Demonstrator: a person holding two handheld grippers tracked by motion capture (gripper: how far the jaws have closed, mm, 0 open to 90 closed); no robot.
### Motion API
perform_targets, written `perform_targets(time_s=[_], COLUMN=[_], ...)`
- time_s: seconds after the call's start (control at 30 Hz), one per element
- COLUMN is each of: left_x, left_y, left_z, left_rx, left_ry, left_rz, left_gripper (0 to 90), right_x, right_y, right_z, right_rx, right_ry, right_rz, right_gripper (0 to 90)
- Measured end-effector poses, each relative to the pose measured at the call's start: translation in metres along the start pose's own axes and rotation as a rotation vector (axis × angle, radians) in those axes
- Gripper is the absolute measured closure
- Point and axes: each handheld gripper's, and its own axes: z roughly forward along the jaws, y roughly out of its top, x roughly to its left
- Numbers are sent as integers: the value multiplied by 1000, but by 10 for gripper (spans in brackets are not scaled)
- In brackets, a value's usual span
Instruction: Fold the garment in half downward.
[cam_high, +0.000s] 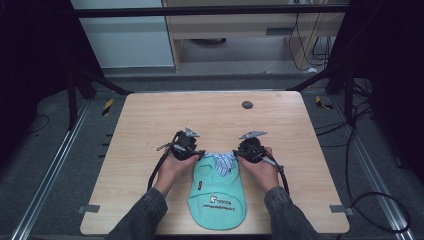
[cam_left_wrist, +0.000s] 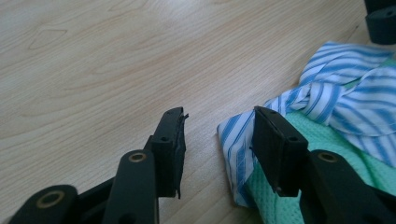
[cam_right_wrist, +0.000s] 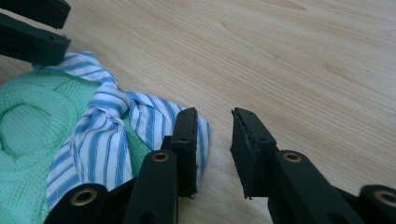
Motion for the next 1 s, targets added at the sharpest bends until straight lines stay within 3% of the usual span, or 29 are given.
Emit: perform_targets(time_s=[0.2, 0.5, 0.77, 0.9, 1.0], left_x=[-1, -1, -4, -5, -9], left_y=[-5, -13, -15, -16, -16], left_z=[5, 10, 10, 10, 9], left_rx=[10, 14, 5, -1, 3], left_ry=[-15, -29, -18, -28, -52], left_rz=[-7, -21, -3, 5, 24], left_gripper=[555, 514, 508, 547, 681], right_x=[4, 9, 15, 15, 17], right_y=[-1, -3, -7, -10, -10], right_z=[4, 9, 14, 13, 12], right_rx=[18, 46, 65, 53, 58], right_ry=[13, 27, 20, 16, 24], right_rz=[-11, -21, -36, -41, -46], right_gripper=[735, 651, 627, 641, 711])
